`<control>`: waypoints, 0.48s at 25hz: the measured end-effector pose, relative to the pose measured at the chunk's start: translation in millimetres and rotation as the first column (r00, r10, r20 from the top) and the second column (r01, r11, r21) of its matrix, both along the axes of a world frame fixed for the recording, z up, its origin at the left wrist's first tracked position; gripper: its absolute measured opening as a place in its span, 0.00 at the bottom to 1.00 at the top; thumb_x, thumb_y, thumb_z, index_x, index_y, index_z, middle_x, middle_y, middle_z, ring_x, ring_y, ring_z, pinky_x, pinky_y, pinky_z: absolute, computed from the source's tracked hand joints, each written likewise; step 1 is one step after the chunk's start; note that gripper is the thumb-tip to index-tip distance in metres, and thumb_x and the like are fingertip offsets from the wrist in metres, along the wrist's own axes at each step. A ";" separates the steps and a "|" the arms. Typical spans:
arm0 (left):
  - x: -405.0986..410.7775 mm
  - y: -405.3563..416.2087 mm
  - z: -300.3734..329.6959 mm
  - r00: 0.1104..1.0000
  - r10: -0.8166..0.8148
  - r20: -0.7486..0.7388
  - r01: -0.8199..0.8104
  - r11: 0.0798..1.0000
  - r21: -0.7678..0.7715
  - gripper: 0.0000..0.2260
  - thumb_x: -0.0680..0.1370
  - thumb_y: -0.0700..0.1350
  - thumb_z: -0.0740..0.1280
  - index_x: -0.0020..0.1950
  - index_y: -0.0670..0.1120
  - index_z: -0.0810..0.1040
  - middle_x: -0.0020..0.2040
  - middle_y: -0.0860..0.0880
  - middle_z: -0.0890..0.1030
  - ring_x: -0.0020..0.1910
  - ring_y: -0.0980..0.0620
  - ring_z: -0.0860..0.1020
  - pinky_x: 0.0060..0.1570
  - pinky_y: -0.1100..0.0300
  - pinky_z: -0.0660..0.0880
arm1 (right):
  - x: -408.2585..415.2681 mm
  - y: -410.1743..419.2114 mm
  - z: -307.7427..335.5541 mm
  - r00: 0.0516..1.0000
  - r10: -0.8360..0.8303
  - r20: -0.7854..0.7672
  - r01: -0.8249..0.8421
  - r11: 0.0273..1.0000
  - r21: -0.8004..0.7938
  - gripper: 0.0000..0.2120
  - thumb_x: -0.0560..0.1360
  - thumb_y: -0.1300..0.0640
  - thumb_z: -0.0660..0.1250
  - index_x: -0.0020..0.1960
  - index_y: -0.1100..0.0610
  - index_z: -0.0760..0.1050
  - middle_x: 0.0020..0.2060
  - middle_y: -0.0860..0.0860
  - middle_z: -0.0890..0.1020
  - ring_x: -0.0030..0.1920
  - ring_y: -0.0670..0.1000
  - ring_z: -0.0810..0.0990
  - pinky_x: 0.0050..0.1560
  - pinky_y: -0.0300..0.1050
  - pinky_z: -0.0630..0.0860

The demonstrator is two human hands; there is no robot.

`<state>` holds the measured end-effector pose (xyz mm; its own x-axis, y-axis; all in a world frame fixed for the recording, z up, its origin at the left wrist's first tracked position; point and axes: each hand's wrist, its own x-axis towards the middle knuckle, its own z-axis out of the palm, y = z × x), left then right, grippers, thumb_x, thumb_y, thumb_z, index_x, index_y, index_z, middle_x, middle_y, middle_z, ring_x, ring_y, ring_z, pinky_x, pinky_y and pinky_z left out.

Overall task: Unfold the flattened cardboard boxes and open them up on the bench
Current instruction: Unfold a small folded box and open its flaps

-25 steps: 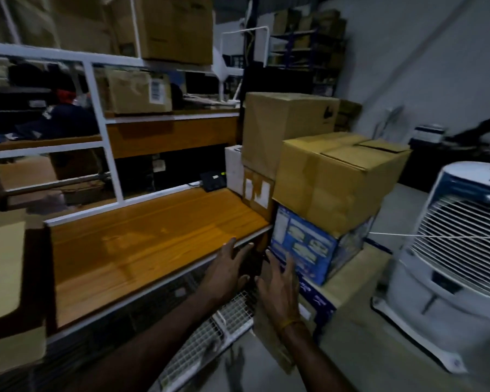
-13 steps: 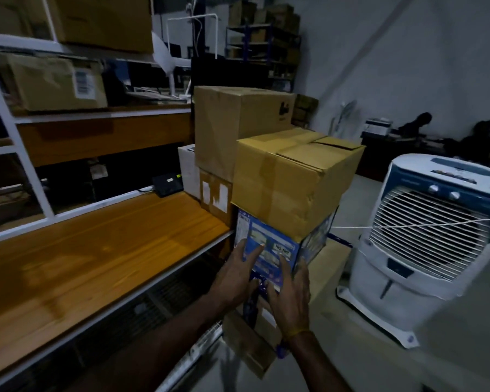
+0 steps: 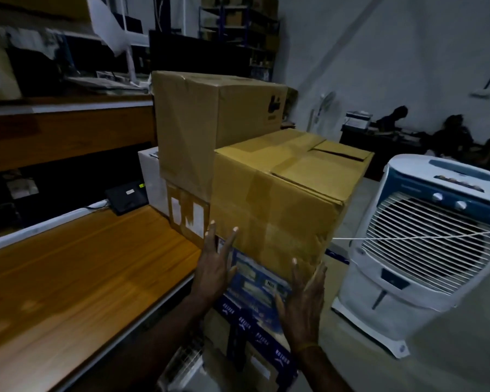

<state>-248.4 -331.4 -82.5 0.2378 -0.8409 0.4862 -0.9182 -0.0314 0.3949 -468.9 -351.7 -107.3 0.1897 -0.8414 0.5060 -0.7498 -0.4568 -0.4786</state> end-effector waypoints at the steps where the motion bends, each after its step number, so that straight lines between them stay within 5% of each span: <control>1: 12.5 -14.7 -1.9 1.000 0.029 -0.013 -0.029 1.000 -0.009 0.52 0.71 0.48 0.77 0.79 0.63 0.40 0.80 0.40 0.42 0.78 0.36 0.53 0.58 0.49 0.78 | 2.0 -9.9 -2.6 0.999 -0.004 0.035 0.004 1.000 0.000 0.54 0.67 0.52 0.79 0.79 0.39 0.46 0.78 0.62 0.40 0.77 0.68 0.53 0.69 0.65 0.66; 7: 76.3 -84.5 -25.6 0.973 -0.069 -0.219 0.046 0.993 -0.108 0.44 0.74 0.57 0.69 0.80 0.57 0.41 0.78 0.40 0.56 0.73 0.39 0.63 0.55 0.47 0.76 | -4.9 -60.9 -18.1 0.998 0.034 0.058 -0.027 0.993 -0.117 0.52 0.66 0.62 0.79 0.78 0.42 0.51 0.79 0.61 0.47 0.75 0.65 0.58 0.62 0.69 0.72; 12: 70.3 -94.6 -21.2 0.958 -0.104 -0.267 0.055 0.981 -0.185 0.49 0.73 0.49 0.75 0.79 0.60 0.40 0.70 0.40 0.66 0.63 0.40 0.72 0.46 0.52 0.77 | -9.2 -71.0 -20.8 0.996 0.036 0.083 -0.025 0.990 -0.138 0.47 0.68 0.61 0.77 0.78 0.44 0.55 0.79 0.55 0.47 0.77 0.56 0.54 0.61 0.69 0.74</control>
<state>-178.1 -426.0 -103.7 0.3179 -0.7711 0.5517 -0.7705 0.1290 0.6242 -478.1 -422.7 -128.1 0.1653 -0.7580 0.6310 -0.6937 -0.5442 -0.4719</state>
